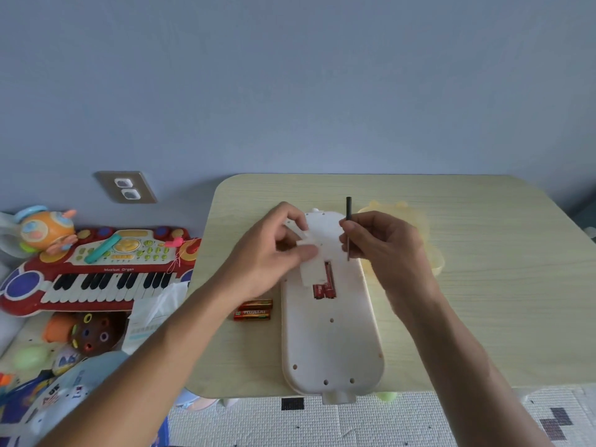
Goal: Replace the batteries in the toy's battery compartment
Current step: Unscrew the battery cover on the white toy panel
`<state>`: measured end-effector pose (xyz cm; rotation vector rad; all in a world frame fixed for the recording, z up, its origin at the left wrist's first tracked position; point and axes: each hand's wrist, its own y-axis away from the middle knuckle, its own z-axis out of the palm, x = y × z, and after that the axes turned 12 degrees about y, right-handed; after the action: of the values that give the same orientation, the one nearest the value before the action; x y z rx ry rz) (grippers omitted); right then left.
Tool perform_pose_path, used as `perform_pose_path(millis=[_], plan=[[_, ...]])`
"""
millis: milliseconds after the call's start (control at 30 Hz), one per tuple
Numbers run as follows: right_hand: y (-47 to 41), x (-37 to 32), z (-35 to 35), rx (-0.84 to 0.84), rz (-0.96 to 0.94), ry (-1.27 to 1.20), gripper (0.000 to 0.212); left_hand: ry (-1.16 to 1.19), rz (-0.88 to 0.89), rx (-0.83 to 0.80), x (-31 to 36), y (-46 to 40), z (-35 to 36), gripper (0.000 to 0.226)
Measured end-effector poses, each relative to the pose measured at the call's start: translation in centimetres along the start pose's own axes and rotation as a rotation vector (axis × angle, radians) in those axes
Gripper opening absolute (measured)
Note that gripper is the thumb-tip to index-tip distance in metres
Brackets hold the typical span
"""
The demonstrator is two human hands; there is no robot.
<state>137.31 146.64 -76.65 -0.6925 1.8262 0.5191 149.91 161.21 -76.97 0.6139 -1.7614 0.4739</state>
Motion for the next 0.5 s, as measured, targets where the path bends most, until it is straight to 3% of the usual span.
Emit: perform_pose_path(millis=[100, 233, 367, 500], plan=[[0.3, 0.0, -2.6, 0.071, -0.003, -0.018, 0.008, 0.102, -0.039, 0.116, -0.4, -0.1, -2.7, 0.022], [0.5, 1.4, -7.1, 0.249, 0.034, 0.025, 0.012, 0.008, -0.044, 0.198, -1.9, -0.3, -5.4, 0.021], [0.8, 4.4, -10.6, 0.424, 0.132, 0.267, 0.010, -0.138, -0.083, 0.166, -3.9, -0.1, -5.6, 0.022], [1.4, 7.0, -11.7, 0.438, 0.231, 0.570, 0.017, -0.253, -0.073, 0.204, -5.1, 0.0, -5.0, 0.022]])
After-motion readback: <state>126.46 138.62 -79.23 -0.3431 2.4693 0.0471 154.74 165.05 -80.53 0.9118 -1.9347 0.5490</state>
